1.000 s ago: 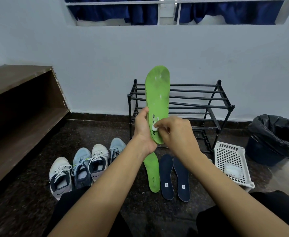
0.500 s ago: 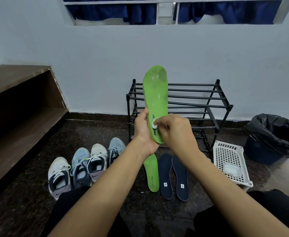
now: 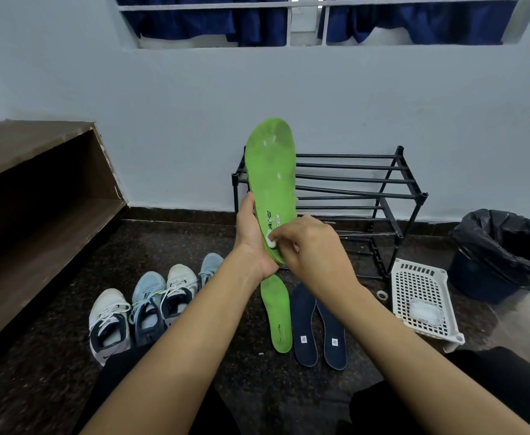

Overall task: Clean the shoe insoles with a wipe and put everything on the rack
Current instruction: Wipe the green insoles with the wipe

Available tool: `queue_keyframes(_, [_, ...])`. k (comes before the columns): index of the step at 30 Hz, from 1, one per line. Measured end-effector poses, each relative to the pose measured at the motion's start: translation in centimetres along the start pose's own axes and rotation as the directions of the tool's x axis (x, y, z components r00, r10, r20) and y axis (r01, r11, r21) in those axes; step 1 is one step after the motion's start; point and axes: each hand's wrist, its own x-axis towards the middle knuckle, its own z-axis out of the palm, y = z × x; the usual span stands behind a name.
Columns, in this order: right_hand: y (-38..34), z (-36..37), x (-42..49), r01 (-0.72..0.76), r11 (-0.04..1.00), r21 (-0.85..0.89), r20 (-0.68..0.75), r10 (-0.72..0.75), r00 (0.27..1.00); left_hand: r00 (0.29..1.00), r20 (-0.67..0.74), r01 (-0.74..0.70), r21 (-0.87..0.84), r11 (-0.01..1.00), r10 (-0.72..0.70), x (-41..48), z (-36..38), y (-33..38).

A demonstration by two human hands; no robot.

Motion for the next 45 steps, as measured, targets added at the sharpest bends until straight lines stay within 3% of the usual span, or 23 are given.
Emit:
queue_keyframes(6, [0.3, -0.1, 0.2, -0.019, 1.0, 0.005, -0.028, 0.019, 0.999, 0.999, 0.003, 0.055, 0.007, 0.998, -0.055, -0.2, -0.3, 0.1])
queue_keyframes(11, [-0.5, -0.8, -0.2, -0.08, 0.993, 0.091, 0.058, 0.075, 0.995, 1.0, 0.017, 0.013, -0.047, 0.999, -0.012, 0.0, -0.5, 0.8])
queue_keyframes(20, [0.1, -0.3, 0.2, -0.071, 0.995, 0.063, -0.058, 0.075, 0.996, 1.0, -0.025, 0.016, 0.016, 1.0, -0.015, -0.4, 0.2, -0.5])
queue_keyframes(28, [-0.5, -0.9, -0.1, -0.116, 0.988, 0.103, 0.092, 0.107, 0.99, 1.0, 0.006, 0.004, -0.033, 0.999, -0.004, -0.3, -0.1, 0.7])
queue_keyframes(36, [-0.6, -0.4, -0.3, 0.051, 0.997, 0.056, -0.084, -0.046, 0.995, 0.999, -0.034, -0.002, 0.028, 1.0, 0.002, -0.8, 0.0, 0.0])
queue_keyframes(41, [-0.5, -0.4, -0.1, -0.02, 0.995, 0.096, -0.1, 0.03, 0.995, 0.997, -0.076, 0.012, 0.03, 0.999, -0.01, -0.9, 0.0, -0.8])
queue_keyframes(45, [-0.9, -0.8, 0.0, -0.115, 0.979, 0.169, 0.029, 0.112, 0.993, 0.997, -0.08, -0.012, 0.029, 1.0, 0.015, -0.8, -0.3, 0.3])
